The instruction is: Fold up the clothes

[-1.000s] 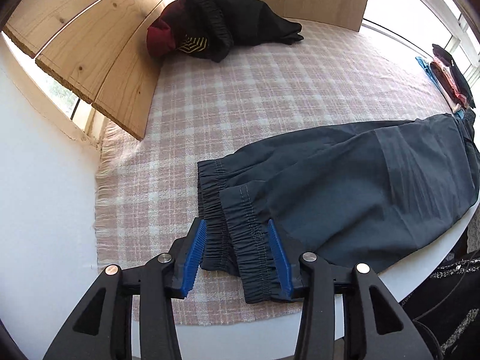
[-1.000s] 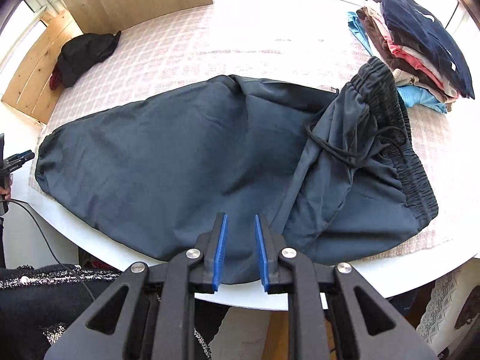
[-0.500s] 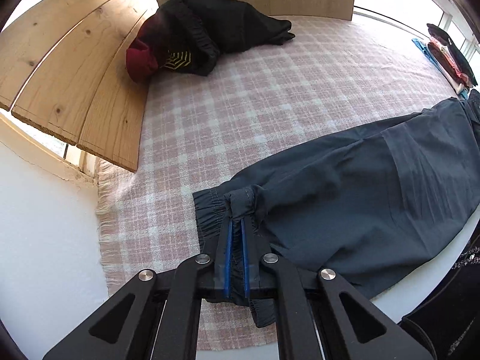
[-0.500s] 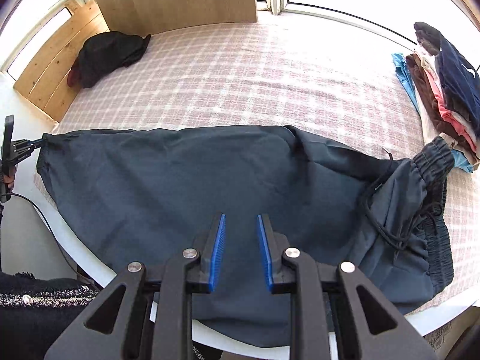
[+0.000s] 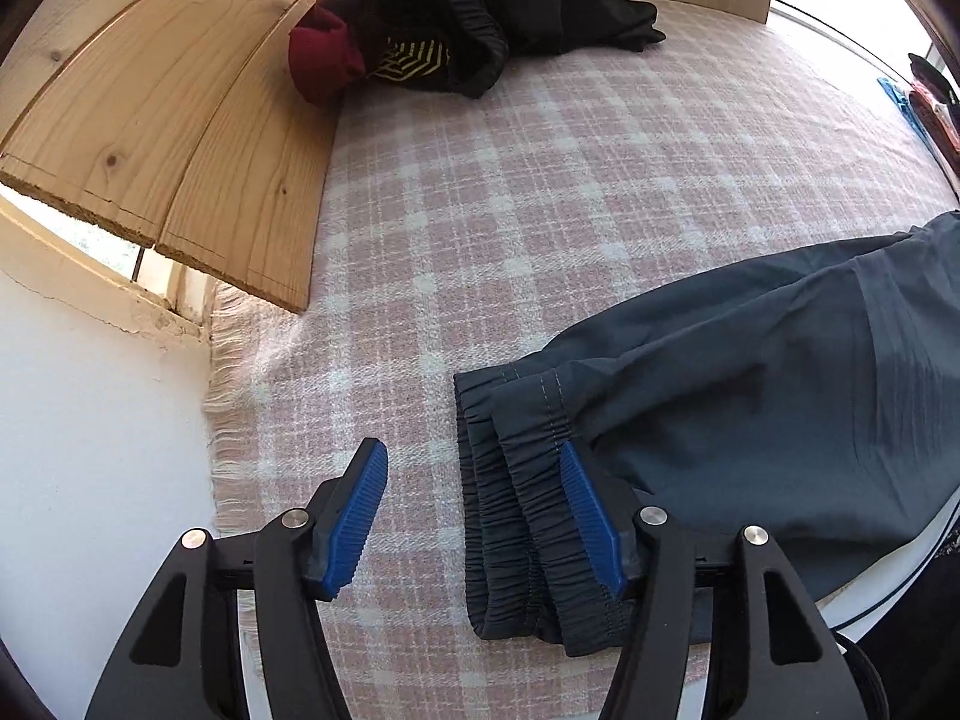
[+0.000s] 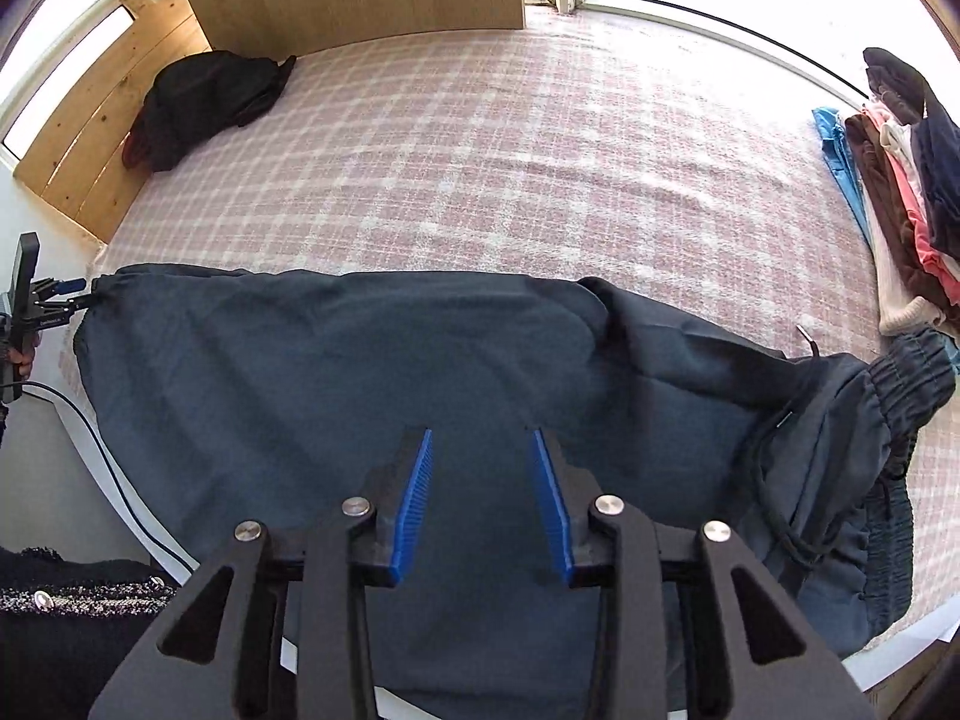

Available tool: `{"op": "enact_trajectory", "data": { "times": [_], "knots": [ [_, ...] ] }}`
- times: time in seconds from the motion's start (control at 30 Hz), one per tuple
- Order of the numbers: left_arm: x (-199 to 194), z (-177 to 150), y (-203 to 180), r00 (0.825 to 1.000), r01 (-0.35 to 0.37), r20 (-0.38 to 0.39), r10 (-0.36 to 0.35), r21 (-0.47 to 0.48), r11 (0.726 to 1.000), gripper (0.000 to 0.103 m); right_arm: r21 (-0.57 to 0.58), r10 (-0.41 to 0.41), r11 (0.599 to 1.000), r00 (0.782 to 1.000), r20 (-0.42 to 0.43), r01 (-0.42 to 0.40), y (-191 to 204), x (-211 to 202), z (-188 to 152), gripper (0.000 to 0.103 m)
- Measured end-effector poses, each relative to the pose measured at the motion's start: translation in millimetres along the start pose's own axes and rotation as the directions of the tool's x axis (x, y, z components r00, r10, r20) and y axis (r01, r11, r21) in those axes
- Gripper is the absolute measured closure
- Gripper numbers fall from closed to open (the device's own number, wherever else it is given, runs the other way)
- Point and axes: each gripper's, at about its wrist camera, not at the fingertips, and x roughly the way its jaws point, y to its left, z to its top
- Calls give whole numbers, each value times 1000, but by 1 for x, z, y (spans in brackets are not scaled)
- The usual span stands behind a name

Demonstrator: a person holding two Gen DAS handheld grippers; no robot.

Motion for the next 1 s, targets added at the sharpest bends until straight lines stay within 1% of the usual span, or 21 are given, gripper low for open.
{"op": "enact_trajectory", "data": {
  "times": [0.07,0.13,0.17,0.2,0.23,0.3,0.33,0.37,0.4,0.43,0.47,0.53,0.6,0.63,0.67,0.7,0.73,0.8,0.87,0.9,1.0],
  "knots": [
    [12,6,-9,1000,7,-22,-6,26,1000,40,17,-3,1000,1000,2,3,-3,2,1,69],
    [20,11,-18,999,40,-34,-39,35,999,41,28,-9,1000,1000,4,8,-5,4,2,69],
    [20,13,-22,999,46,-19,-45,27,999,48,30,-13,999,1000,3,13,-5,5,2,69],
    [19,14,-25,999,50,-2,-50,18,999,72,34,-15,999,1000,3,15,-5,7,3,69],
    [17,15,-28,999,36,2,-36,25,999,75,38,-18,999,1000,2,18,-6,9,3,69],
    [13,16,-34,1000,3,8,-4,42,999,77,50,-11,999,1000,2,10,-6,12,4,69],
    [9,16,-33,1000,-26,5,26,56,998,78,55,-9,998,1000,4,8,-6,12,5,69],
    [5,15,-32,998,-56,2,56,71,996,87,57,-9,998,1000,8,8,-5,12,5,69],
    [-2,14,-26,995,-99,4,99,74,992,94,59,-6,998,1000,14,5,-5,11,5,69],
    [-9,12,-14,990,-141,7,141,54,989,94,61,0,998,1000,18,-1,-5,10,5,69],
    [-18,10,2,985,-174,14,174,11,985,94,64,6,998,1000,21,-8,-4,9,5,69],
    [-35,7,33,979,-199,32,201,-75,977,94,75,12,997,1000,22,-14,-3,11,6,69],
    [-39,3,37,984,-173,25,176,-84,981,89,91,4,996,1000,20,-5,-7,10,2,69],
    [-40,1,38,987,-160,21,162,-87,983,80,99,-6,995,1000,19,5,-10,10,-1,69],
    [-36,2,29,985,-171,9,172,-52,984,67,111,-24,994,999,22,22,-16,6,-5,69],
    [-35,0,17,982,-188,9,188,-6,982,57,133,-46,990,998,36,41,-24,0,-10,69],
    [-33,-2,6,979,-205,11,204,40,978,54,163,-66,985,996,56,56,-34,-7,-15,69],
    [-33,-3,-10,970,-241,21,241,83,967,54,255,-121,963,987,102,92,-64,-28,-27,69],
    [-37,-3,-20,972,-233,38,231,74,970,54,356,-171,927,978,121,118,-100,-46,-41,69],
    [-43,-2,-24,974,-226,50,223,73,971,54,385,-194,913,974,117,136,-115,-51,-47,69],
    [-67,3,-47,973,-216,107,205,106,971,54,409,-254,890,964,76,202,-154,-55,-58,64]
  ]
}}
